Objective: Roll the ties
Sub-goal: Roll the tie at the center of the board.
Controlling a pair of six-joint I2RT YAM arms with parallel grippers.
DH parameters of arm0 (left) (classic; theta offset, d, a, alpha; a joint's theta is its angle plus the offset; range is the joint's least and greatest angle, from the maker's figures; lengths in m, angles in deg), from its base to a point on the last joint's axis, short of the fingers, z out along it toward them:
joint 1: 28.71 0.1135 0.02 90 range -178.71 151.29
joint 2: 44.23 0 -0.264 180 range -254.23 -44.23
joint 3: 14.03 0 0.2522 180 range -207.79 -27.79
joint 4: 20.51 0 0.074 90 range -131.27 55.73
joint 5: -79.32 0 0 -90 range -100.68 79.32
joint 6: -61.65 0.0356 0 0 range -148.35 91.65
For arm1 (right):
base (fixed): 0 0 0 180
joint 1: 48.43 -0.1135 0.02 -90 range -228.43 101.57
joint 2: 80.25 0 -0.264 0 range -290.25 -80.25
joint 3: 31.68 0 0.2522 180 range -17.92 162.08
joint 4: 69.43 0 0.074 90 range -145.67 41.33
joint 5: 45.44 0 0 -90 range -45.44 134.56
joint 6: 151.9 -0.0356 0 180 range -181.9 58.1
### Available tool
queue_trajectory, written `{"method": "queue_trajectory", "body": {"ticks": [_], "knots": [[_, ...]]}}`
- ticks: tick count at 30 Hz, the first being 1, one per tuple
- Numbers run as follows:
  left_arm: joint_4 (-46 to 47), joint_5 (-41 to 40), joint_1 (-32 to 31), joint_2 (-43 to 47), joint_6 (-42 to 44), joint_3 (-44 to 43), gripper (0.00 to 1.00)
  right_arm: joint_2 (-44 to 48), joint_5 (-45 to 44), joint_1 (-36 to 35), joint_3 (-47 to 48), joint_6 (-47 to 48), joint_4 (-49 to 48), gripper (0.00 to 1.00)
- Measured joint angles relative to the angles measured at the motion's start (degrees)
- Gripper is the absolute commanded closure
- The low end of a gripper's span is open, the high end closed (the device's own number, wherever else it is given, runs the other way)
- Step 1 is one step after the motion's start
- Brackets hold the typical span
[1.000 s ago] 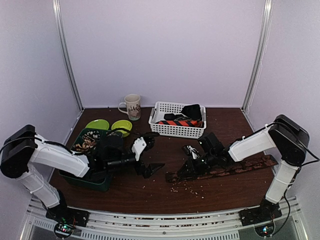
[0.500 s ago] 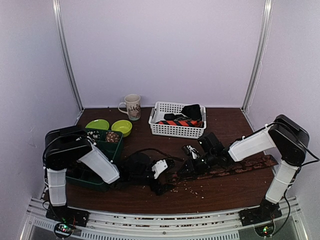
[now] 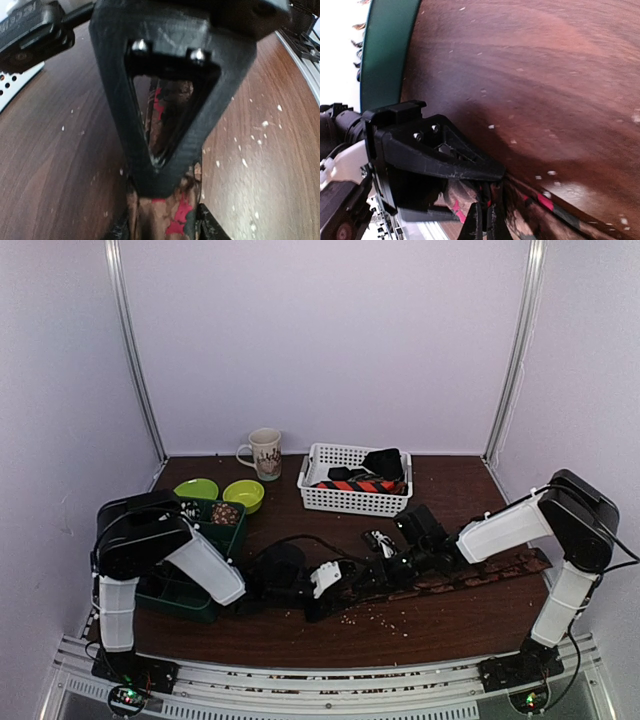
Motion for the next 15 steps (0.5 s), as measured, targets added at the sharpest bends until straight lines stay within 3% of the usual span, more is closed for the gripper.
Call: {"method": "queue_trajectory", "body": {"ticks": [4,10,15], "knots": [[-2.86,0.59,0.44,3.43,2.14,2.69,0.64,-0.33,0.85,-1.05,1.22,-0.07,-0.02,1.0],[-5.03,0.92,1.53,5.9,3.37,4.74,0.4,-4.79,1.07,-1.7,2.86,-0.2,-2.05,1.0],[-2.51,0.79,2.03,7.96,2.03,8.98,0.37,-6.34,1.05,-1.51,2.49,0.48,-3.76,1.0]]}}
